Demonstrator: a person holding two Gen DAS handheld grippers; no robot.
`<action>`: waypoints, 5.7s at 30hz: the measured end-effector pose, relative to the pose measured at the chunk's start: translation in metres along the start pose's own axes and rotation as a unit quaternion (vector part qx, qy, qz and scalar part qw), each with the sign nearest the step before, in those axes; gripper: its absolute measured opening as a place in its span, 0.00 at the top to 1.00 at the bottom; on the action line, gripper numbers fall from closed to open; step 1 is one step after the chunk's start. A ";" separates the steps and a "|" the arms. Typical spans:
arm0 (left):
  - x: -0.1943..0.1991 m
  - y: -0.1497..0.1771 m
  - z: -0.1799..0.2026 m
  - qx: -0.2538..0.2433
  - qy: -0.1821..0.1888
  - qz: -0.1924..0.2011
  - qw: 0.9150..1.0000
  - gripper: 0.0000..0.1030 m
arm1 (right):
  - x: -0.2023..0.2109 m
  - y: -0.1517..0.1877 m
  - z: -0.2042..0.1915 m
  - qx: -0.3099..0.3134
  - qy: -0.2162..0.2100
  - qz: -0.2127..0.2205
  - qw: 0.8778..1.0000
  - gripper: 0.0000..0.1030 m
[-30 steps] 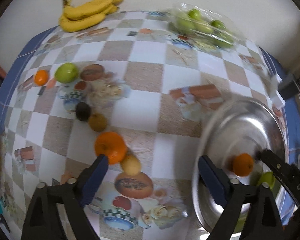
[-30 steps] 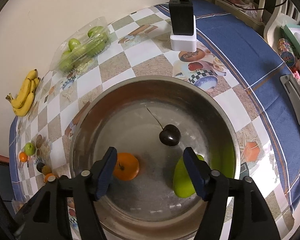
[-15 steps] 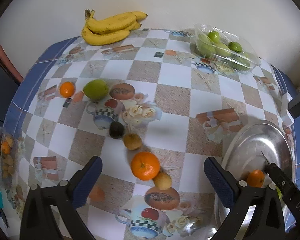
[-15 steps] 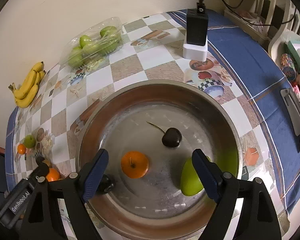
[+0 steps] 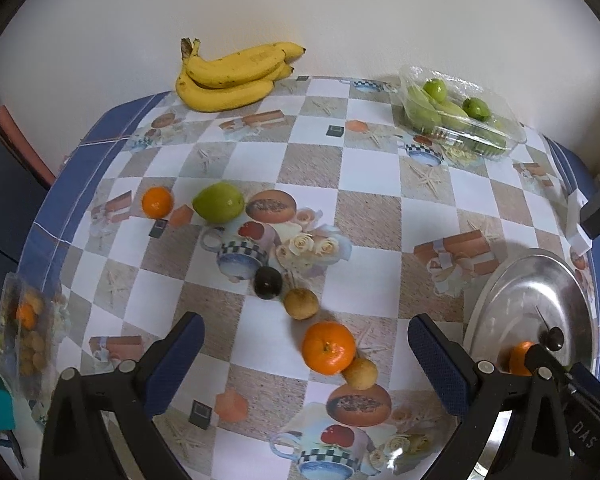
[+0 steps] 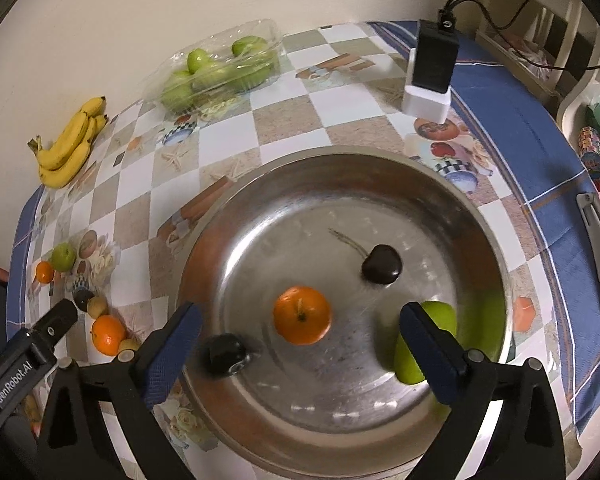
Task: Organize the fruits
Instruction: 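Move both grippers away from the bowl toward the loose fruit on the table, then close the right gripper on a small brown fruit while the left gripper approaches an orange, then close the left gripper on the orange while the right gripper holds the brown fruit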
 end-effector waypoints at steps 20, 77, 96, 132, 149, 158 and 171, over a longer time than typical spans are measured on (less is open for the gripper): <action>0.001 -0.010 -0.092 0.061 -0.028 0.007 0.998 0.00 | 0.000 0.015 -0.072 0.084 -0.011 -0.002 0.996 0.03; -0.069 0.007 -0.093 0.075 0.034 -0.101 0.991 0.00 | -0.049 0.056 -0.167 0.224 -0.079 -0.044 0.970 0.45; -0.066 0.004 -0.093 0.075 0.034 -0.099 0.992 0.00 | -0.044 0.055 -0.163 0.237 -0.073 -0.055 0.967 0.69; -0.057 0.003 -0.069 0.117 0.122 -0.101 0.980 0.03 | -0.019 0.038 -0.134 0.202 -0.078 -0.034 0.976 0.75; -0.062 0.009 -0.020 0.054 0.131 -0.099 0.985 0.39 | -0.002 0.018 -0.096 0.148 -0.095 -0.017 0.984 0.75; -0.065 0.010 -0.010 0.044 0.119 -0.103 0.987 0.57 | 0.001 0.017 -0.089 0.145 -0.100 -0.015 0.984 0.75; -0.058 0.010 -0.012 0.044 0.110 -0.093 0.989 0.60 | 0.006 0.014 -0.082 0.133 -0.110 -0.011 0.985 0.75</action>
Point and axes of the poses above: each gripper's, at about its wrist camera, not at the fingertips, and x roughly against the way its jaws point, z to its right, y to its underside, the point moved 2 cm from there along -x, roughly the way its jaws point, and after that the axes turned 3 degrees about -z, right-handed, at the moved point
